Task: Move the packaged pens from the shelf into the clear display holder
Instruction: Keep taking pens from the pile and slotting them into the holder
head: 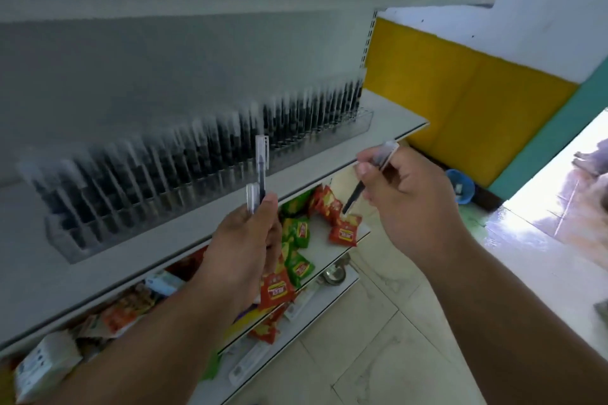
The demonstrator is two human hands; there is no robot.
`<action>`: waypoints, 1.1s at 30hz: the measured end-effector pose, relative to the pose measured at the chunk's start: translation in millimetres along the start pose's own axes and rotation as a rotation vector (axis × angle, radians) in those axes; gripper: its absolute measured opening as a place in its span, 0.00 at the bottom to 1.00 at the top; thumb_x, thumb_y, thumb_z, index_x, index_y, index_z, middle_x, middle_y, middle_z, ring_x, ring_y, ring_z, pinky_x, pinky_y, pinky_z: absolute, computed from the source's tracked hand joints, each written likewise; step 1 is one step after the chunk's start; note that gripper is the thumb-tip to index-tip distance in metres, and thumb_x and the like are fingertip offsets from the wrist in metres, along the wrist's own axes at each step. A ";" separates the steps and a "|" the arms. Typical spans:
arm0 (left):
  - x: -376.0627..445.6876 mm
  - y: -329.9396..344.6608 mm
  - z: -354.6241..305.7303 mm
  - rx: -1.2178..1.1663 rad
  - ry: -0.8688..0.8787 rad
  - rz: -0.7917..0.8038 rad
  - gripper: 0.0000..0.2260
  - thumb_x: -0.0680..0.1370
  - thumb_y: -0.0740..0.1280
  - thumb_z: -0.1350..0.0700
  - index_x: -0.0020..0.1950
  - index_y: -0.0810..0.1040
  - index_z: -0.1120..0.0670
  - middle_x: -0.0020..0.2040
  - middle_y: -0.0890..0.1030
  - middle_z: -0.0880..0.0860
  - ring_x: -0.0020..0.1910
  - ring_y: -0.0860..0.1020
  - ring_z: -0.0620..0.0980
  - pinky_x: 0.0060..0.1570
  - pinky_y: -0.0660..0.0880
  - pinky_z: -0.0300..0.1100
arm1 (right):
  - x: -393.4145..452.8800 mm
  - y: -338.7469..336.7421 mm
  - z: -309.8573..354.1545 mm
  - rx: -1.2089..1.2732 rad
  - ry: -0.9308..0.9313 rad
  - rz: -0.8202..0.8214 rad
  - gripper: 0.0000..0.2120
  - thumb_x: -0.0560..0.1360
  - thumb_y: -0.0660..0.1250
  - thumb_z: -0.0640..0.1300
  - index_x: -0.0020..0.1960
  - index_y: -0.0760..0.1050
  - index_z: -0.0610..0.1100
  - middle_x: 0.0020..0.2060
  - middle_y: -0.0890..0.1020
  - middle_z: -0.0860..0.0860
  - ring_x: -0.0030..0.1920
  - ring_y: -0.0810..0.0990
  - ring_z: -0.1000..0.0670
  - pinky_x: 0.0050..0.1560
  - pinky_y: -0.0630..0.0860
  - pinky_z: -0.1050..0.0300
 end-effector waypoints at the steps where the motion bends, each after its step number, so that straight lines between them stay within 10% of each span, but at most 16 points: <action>1: 9.3 9.8 -2.5 0.003 0.006 0.010 0.21 0.83 0.60 0.48 0.31 0.61 0.50 0.28 0.58 0.49 0.24 0.54 0.47 0.24 0.52 0.39 | 10.0 -6.1 -6.3 0.014 -0.001 -0.026 0.02 0.78 0.67 0.48 0.48 0.78 0.55 0.39 0.82 0.53 0.38 0.82 0.56 0.41 0.81 0.56; 5: 46.6 42.6 -10.0 0.094 0.022 0.008 0.25 0.81 0.61 0.44 0.26 0.61 0.49 0.27 0.59 0.49 0.24 0.55 0.48 0.26 0.54 0.39 | 52.3 -21.4 -34.9 0.019 -0.036 -0.103 0.02 0.76 0.68 0.50 0.48 0.76 0.54 0.39 0.82 0.57 0.42 0.83 0.53 0.46 0.81 0.43; 11: 95.0 70.2 -1.0 -0.006 0.001 -0.089 0.23 0.82 0.61 0.47 0.29 0.60 0.49 0.28 0.57 0.49 0.26 0.52 0.47 0.25 0.50 0.38 | 122.7 -16.8 -63.8 0.011 -0.160 0.000 0.07 0.82 0.60 0.47 0.47 0.74 0.51 0.35 0.81 0.56 0.38 0.81 0.61 0.39 0.76 0.62; 15: 123.3 93.0 1.1 -0.123 0.030 -0.187 0.19 0.82 0.61 0.50 0.32 0.61 0.49 0.28 0.58 0.48 0.25 0.53 0.46 0.26 0.49 0.39 | 195.7 -19.6 -86.5 -0.018 -0.276 0.034 0.07 0.82 0.60 0.50 0.47 0.74 0.51 0.35 0.81 0.52 0.38 0.82 0.51 0.40 0.78 0.48; 33: 169.0 150.2 7.4 -0.239 0.119 -0.416 0.14 0.73 0.66 0.46 0.35 0.63 0.50 0.28 0.58 0.48 0.27 0.51 0.46 0.27 0.47 0.40 | 294.9 51.7 -143.0 -0.350 -0.348 0.513 0.18 0.81 0.61 0.52 0.35 0.60 0.50 0.30 0.69 0.53 0.34 0.69 0.49 0.33 0.61 0.56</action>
Point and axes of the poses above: each hand's wrist, its own x-axis towards the middle knuckle, its own y-axis out of the palm, z = x × y, the point moved 3 cm from there along x, towards the middle knuckle
